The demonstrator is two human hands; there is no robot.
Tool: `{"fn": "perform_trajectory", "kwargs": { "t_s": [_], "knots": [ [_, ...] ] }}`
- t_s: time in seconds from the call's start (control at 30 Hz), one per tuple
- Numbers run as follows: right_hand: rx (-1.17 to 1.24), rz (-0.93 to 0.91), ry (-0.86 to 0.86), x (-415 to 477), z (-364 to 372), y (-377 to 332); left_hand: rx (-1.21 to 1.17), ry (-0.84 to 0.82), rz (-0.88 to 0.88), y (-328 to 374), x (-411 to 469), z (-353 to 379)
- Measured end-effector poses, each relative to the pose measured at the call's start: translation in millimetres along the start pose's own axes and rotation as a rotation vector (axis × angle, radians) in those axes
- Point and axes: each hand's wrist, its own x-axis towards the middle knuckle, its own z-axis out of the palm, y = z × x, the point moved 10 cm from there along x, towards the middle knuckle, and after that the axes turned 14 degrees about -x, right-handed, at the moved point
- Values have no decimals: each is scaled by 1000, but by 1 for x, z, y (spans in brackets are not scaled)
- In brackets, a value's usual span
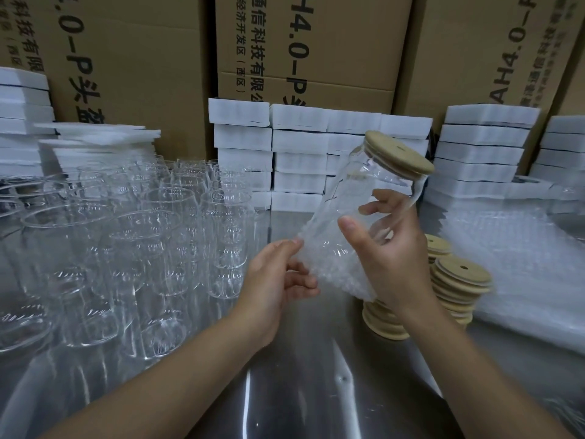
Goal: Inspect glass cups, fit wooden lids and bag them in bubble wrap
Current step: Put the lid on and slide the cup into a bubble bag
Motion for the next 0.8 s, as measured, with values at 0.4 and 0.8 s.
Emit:
{"fn": "perform_trajectory", "kwargs": {
  "t_s": [0.4,0.8],
  "knots": [
    [-114,-18,-76,-1,5,-4,317,17,357,38,-10,3],
    [111,121,-162,-6,22,8,720,-421,410,19,-31,43]
  ]
}}
